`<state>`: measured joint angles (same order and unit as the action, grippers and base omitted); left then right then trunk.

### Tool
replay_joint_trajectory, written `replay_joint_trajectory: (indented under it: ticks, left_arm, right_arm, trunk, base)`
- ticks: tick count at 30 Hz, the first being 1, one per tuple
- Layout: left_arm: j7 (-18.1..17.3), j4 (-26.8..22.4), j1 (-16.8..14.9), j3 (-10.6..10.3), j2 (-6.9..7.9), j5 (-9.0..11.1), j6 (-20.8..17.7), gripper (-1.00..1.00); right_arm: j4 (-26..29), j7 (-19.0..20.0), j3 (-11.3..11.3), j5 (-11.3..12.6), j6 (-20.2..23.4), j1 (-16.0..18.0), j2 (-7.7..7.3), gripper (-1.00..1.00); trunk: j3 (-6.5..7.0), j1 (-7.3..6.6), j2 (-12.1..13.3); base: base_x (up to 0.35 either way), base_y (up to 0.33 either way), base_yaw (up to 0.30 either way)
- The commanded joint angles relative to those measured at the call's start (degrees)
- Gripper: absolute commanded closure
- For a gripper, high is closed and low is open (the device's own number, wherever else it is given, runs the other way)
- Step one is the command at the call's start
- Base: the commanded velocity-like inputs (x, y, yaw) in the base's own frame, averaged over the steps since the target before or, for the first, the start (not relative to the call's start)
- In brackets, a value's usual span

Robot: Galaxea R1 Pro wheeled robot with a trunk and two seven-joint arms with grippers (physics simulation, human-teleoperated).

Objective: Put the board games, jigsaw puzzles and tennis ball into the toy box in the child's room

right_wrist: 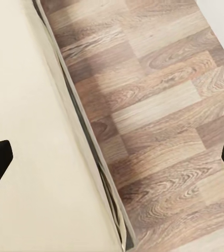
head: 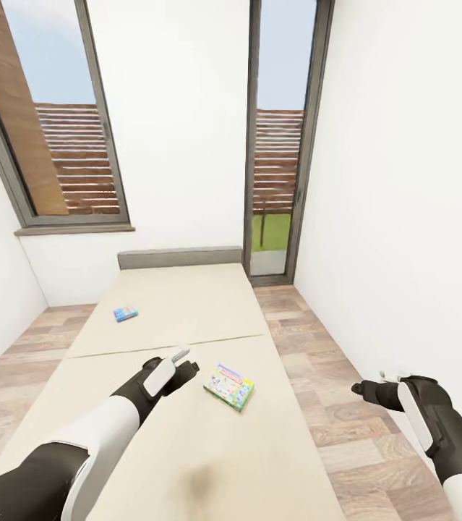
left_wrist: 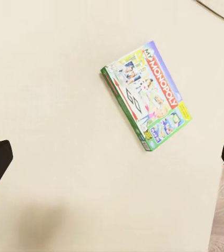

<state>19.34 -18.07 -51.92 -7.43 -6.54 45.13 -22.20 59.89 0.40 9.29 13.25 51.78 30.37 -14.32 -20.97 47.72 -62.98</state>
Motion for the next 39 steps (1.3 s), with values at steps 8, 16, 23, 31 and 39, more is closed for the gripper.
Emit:
replay_joint_trajectory:
  ticks: [8, 16, 23, 31, 39]
  left_arm:
    - [0.5, -0.1, 0.0, -0.5, -0.06, 0.6, -0.1, -1.00]
    - [0.6, -0.1, -0.1, -0.5, -0.12, 0.6, -0.2, -1.00]
    - [0.9, -0.1, -0.2, -0.5, 0.31, 0.5, -0.2, -1.00]
    - [1.1, -0.1, -0.5, 2.1, 1.85, 0.6, -0.5, -1.00]
    - [1.1, 0.0, -0.7, 4.3, 2.80, 0.6, -0.6, -1.00]
  right_arm:
    - [0.0, 0.0, 0.2, 0.1, 0.2, 0.0, -0.08, -1.00]
    - [0.0, 0.1, 0.3, 0.2, 0.0, 0.0, -0.12, -1.00]
    - [0.0, 0.1, 0.3, 0.3, 0.0, 0.0, -0.11, -1.00]
    - [-0.6, 1.4, 0.3, 0.2, -0.3, -0.3, -0.16, -1.00]
    - [-0.1, 5.8, 0.3, -0.3, -0.1, -0.5, -0.14, -1.00]
  trunk:
    - [-0.07, 0.03, 0.0]
    - [-0.07, 0.03, 0.0]
    - [-0.07, 0.03, 0.0]
    - [-0.07, 0.03, 0.0]
    - [-0.07, 0.03, 0.0]
  base:
    - [0.171, -0.040, 0.003]
    - [0.038, -0.009, 0.001]
    - [0.007, -0.002, 0.000]
    - [0.001, 0.000, 0.000]
    - [0.000, 0.000, 0.000]
